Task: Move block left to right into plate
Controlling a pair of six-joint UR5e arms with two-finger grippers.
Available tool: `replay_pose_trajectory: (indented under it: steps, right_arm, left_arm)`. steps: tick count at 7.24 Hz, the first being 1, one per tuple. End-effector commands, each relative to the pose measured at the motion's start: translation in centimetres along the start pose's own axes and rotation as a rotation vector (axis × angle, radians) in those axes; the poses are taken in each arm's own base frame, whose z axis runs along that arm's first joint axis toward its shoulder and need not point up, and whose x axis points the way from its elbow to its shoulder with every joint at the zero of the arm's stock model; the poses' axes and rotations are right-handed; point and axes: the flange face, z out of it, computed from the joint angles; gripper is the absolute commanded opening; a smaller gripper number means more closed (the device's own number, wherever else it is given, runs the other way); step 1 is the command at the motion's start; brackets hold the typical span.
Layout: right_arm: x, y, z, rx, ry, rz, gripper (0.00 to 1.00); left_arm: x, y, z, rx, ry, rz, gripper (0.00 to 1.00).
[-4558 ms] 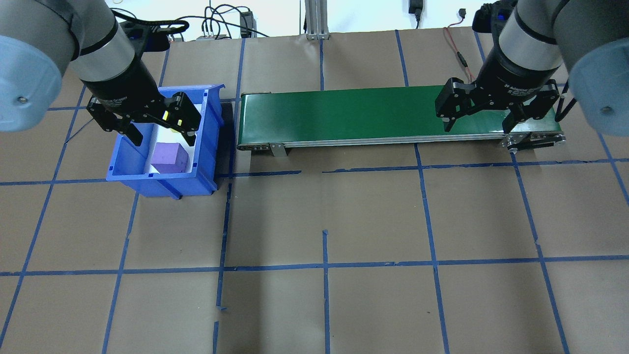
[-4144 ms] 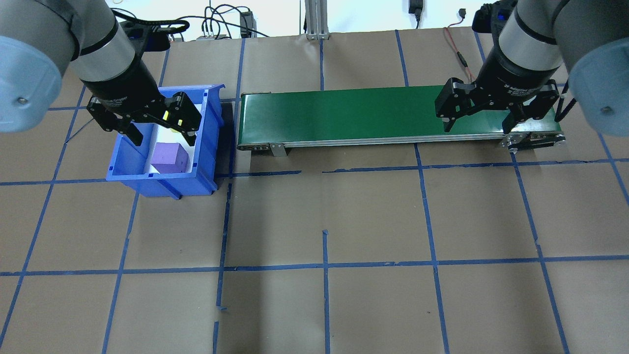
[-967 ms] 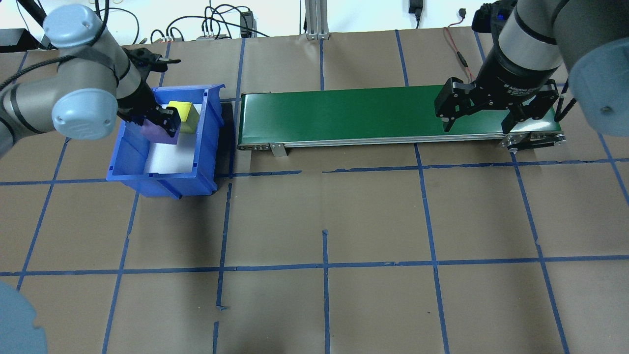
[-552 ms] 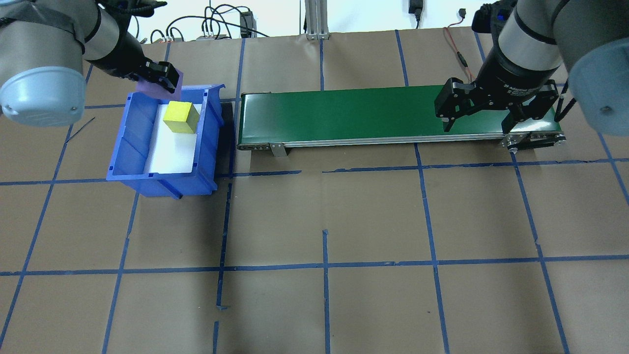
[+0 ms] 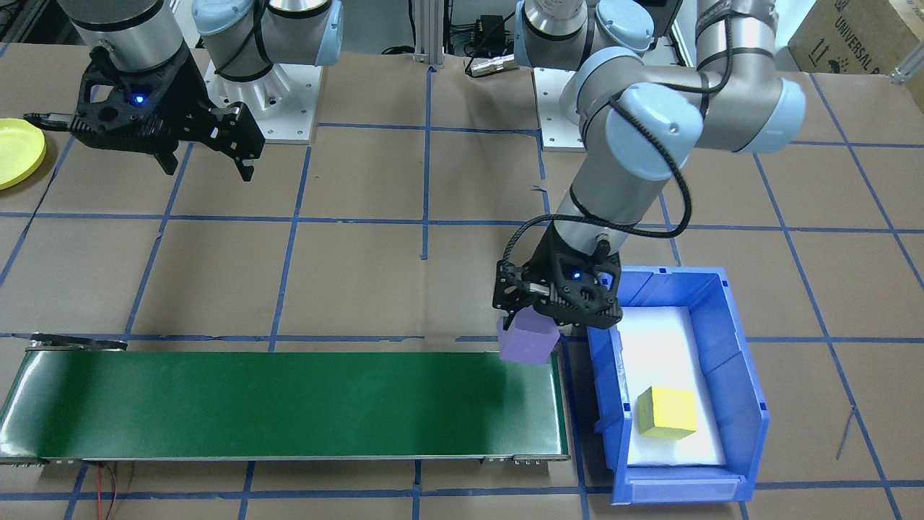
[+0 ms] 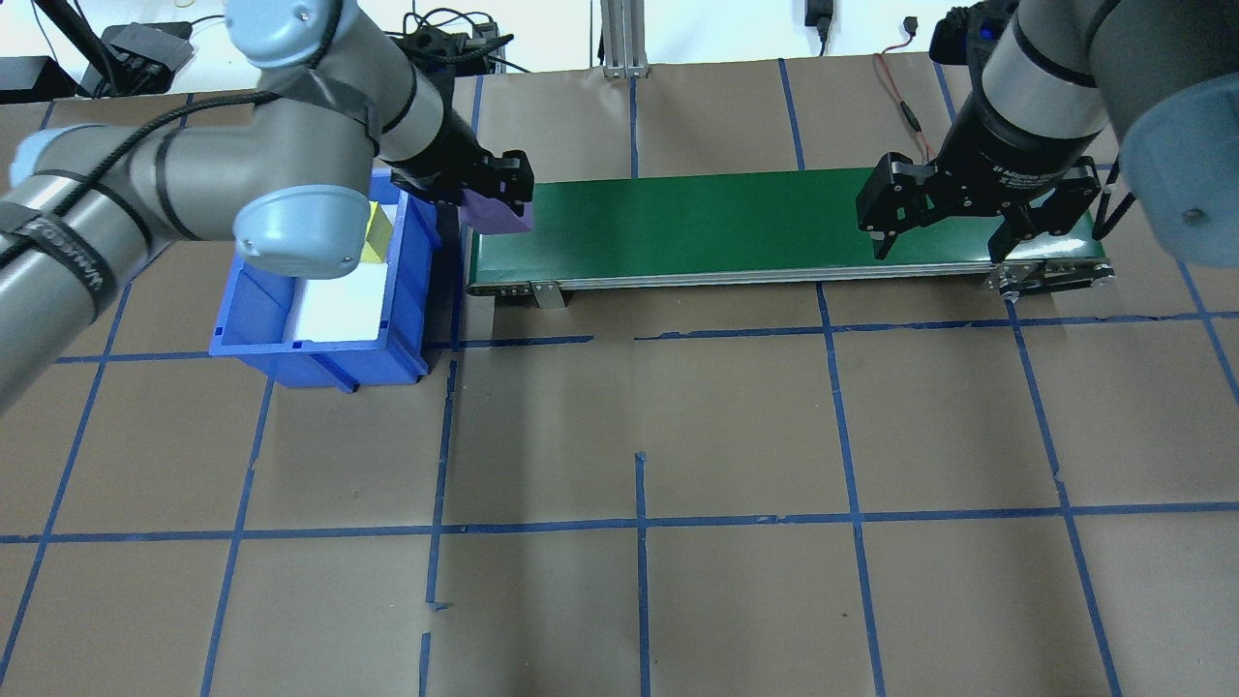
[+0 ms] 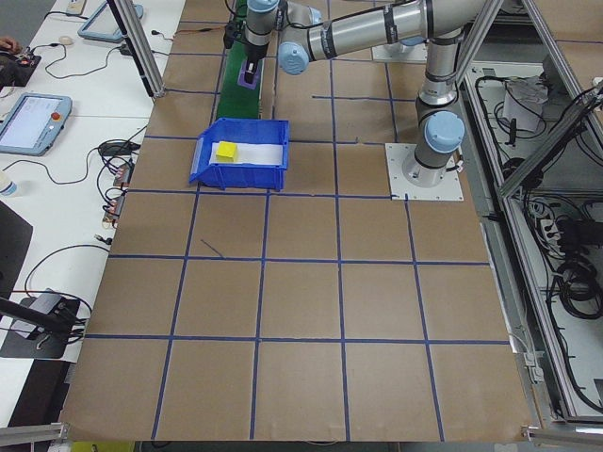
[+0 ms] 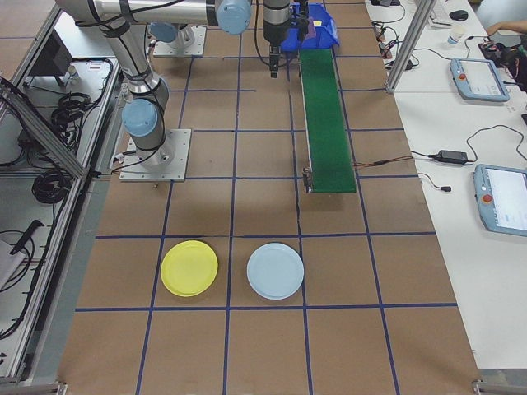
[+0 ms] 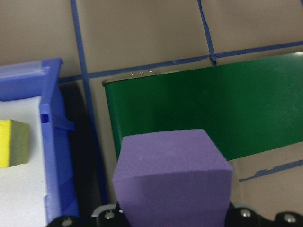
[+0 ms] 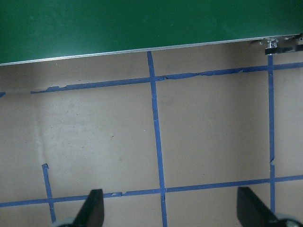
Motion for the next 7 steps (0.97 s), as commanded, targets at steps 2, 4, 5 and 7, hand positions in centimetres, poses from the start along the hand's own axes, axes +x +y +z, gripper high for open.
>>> replay_pose_trajectory:
  steps: [2, 4, 5, 7]
  right_arm:
    - [0.0, 0.0, 0.0, 0.000, 0.000, 0.000, 1.00]
    - [0.0, 0.0, 0.0, 0.000, 0.000, 0.000, 1.00]
    - [0.0, 0.0, 0.0, 0.000, 0.000, 0.000, 1.00]
    - [0.0, 0.0, 0.0, 0.000, 0.000, 0.000, 1.00]
  left_arm:
    - [0.6, -0.1, 5.5, -0.062, 0.003, -0.010, 0.99]
    - [0.5, -0.8, 4.3, -0.035, -0.024, 0.006, 1.00]
    - [-0.2, -1.2, 3.0, -0.014, -0.114, 0.019, 1.00]
    - [-1.5, -3.5, -1.0, 0.058, -0.149, 0.013, 1.00]
